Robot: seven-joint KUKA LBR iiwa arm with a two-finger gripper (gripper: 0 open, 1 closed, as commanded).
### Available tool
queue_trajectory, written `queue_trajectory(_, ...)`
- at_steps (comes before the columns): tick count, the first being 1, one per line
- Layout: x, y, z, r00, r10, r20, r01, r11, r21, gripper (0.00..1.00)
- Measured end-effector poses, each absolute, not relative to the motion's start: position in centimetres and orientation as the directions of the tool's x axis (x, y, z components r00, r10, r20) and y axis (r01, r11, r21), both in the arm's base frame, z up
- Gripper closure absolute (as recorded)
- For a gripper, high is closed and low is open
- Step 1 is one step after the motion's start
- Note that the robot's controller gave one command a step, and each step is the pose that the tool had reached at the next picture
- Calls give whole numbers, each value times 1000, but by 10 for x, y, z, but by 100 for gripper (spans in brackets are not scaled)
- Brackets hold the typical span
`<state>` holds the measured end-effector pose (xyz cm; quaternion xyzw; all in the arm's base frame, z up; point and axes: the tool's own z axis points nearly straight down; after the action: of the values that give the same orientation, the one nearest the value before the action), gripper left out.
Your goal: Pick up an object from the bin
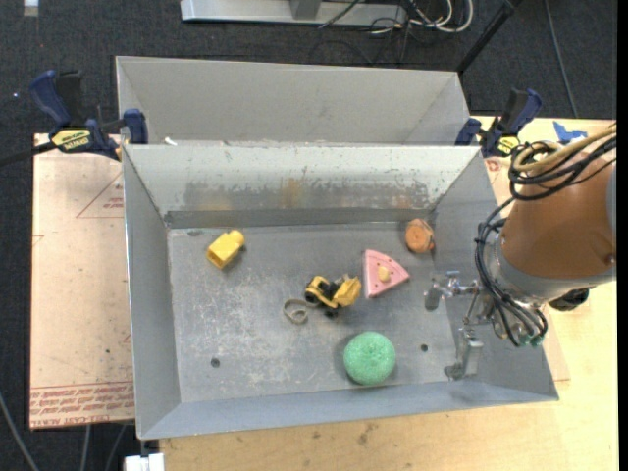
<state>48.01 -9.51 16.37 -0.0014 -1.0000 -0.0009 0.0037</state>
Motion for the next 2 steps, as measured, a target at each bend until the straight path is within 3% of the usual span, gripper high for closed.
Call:
queue_trajectory(1,482,-95,168,-1000,0,-1,0,1000,1,0)
queue_trajectory(2,506,-81,126,-998,-60,-8,-60,998,-1,0)
